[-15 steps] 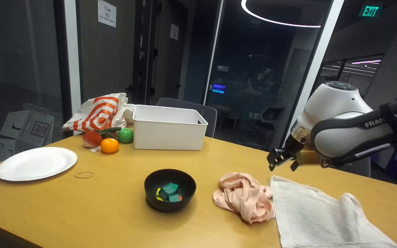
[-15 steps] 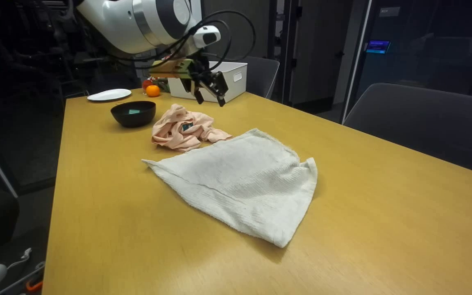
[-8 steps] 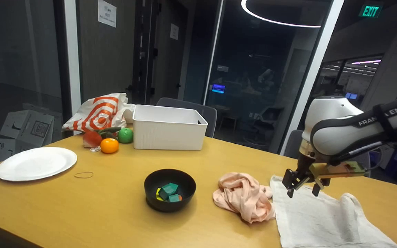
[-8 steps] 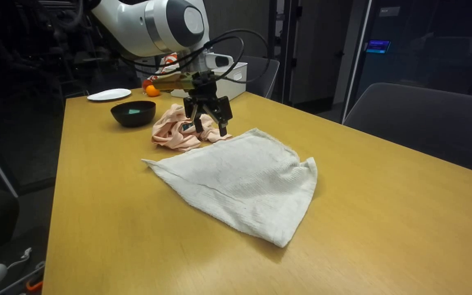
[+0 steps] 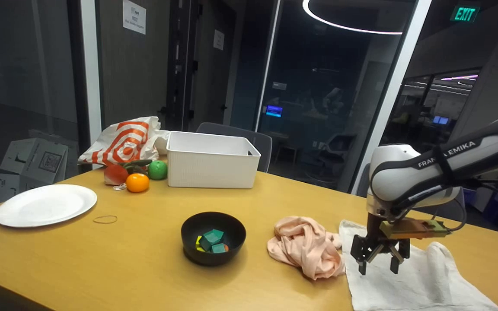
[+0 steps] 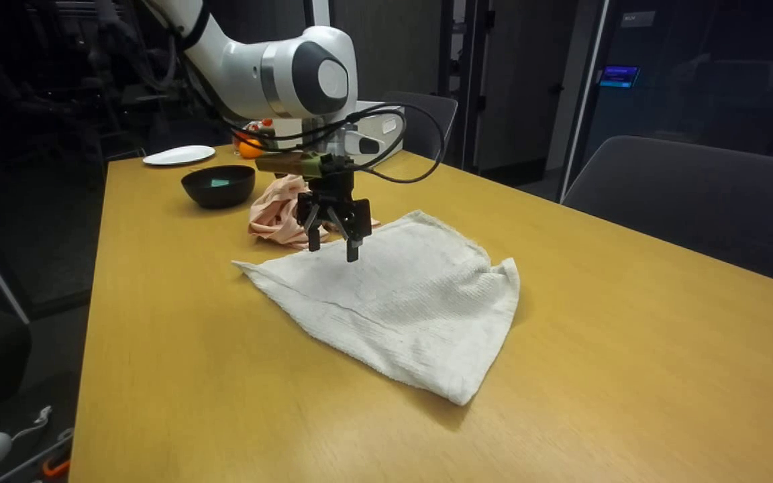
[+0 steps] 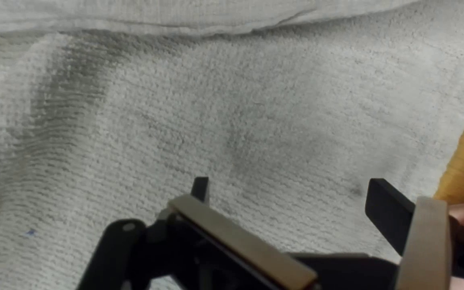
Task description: Remove the pink shirt from the white towel, move it to the left and slide the white towel to the right
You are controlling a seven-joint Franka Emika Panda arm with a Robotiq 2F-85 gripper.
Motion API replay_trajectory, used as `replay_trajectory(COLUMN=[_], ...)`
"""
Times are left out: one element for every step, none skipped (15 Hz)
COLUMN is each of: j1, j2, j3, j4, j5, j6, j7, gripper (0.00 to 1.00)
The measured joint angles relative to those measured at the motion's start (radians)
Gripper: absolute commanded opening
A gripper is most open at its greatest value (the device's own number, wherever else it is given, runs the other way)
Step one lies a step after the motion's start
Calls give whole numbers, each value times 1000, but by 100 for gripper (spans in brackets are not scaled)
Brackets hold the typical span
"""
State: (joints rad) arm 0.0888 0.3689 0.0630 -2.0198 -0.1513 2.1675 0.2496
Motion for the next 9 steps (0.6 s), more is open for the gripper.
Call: replay_trajectory(j1=[-5,-10,-14,-17,-19,-20,-20,-21,-24], j2=[14,27,37,43,46,47,47,47,47], j3=[-5,-9,-13,-15,-17,-20,-22,-23,-24], j4=[15,27,35,39,41,41,41,40,40], j5=[19,34,46,56,62,63,65,70,86], j6=[-21,-29,-29,-27,-20,-9,10,27,35], j7=[-13,-22,-28,-32,-33,-33,-33,-33,-34], gripper=[100,100,100,100,100,100,100,100,100])
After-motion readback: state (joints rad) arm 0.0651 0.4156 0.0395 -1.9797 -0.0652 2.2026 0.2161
